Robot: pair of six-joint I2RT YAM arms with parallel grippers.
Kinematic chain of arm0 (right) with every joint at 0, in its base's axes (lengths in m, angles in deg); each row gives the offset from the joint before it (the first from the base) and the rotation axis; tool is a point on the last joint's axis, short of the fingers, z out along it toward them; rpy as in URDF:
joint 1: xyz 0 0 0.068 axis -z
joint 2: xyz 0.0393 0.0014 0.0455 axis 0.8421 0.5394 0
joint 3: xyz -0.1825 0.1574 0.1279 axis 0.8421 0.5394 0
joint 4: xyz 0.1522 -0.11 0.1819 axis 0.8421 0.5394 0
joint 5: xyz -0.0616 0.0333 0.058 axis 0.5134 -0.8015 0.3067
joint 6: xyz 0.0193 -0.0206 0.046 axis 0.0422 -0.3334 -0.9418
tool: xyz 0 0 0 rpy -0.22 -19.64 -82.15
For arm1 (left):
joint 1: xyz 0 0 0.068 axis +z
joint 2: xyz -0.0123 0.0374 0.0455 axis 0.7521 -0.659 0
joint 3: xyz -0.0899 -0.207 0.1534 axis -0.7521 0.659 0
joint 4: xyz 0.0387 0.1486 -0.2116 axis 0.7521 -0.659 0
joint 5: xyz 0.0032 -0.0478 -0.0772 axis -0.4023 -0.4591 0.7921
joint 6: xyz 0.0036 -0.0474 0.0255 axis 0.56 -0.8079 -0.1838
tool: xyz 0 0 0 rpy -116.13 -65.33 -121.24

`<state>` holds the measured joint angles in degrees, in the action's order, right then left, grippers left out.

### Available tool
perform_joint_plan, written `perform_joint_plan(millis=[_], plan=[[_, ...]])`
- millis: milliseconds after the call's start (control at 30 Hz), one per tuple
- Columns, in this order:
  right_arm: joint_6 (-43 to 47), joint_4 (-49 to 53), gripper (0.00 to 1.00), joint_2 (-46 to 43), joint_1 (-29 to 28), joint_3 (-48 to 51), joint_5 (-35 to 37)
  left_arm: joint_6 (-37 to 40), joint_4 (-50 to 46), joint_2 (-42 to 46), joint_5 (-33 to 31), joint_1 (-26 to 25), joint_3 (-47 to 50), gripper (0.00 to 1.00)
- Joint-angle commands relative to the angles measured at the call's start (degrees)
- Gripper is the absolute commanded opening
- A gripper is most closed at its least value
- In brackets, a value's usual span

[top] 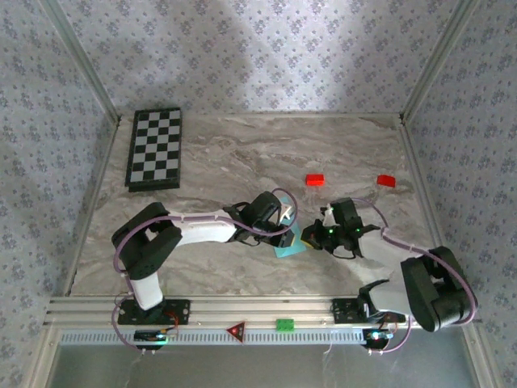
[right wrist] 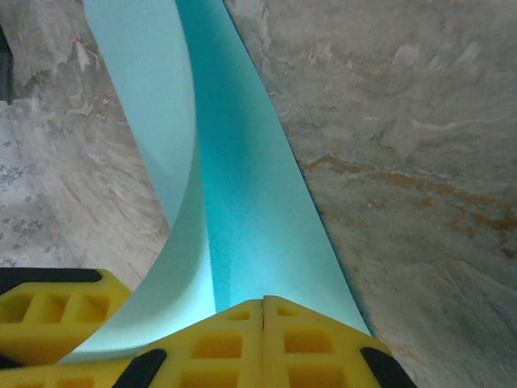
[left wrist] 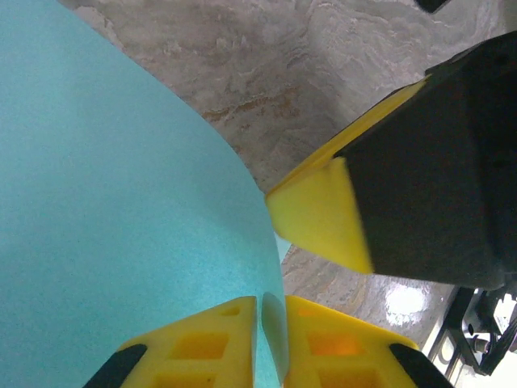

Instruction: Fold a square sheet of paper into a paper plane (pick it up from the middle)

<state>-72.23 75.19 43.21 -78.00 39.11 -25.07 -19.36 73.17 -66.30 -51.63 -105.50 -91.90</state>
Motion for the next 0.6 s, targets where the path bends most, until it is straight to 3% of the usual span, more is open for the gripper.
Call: perform_joint_plan(millis=[0,233,567], plan=[[-1.88,-3.16,0.03,1.87,-1.01,-1.27,0.51,0.56,0.30,0.43,0.53,0.00,-1.30,0.18],[-2.36,-5.62,0.03,7.18,-1.73,-1.06,-0.69,1.02,1.42,1.35,-0.98,-0.03,-0.46,0.20],[1.13,1.22,0.02,7.77,-2.09,-1.73,2.53,1.93,1.18,1.54,-3.42,-0.03,-0.29,0.21]])
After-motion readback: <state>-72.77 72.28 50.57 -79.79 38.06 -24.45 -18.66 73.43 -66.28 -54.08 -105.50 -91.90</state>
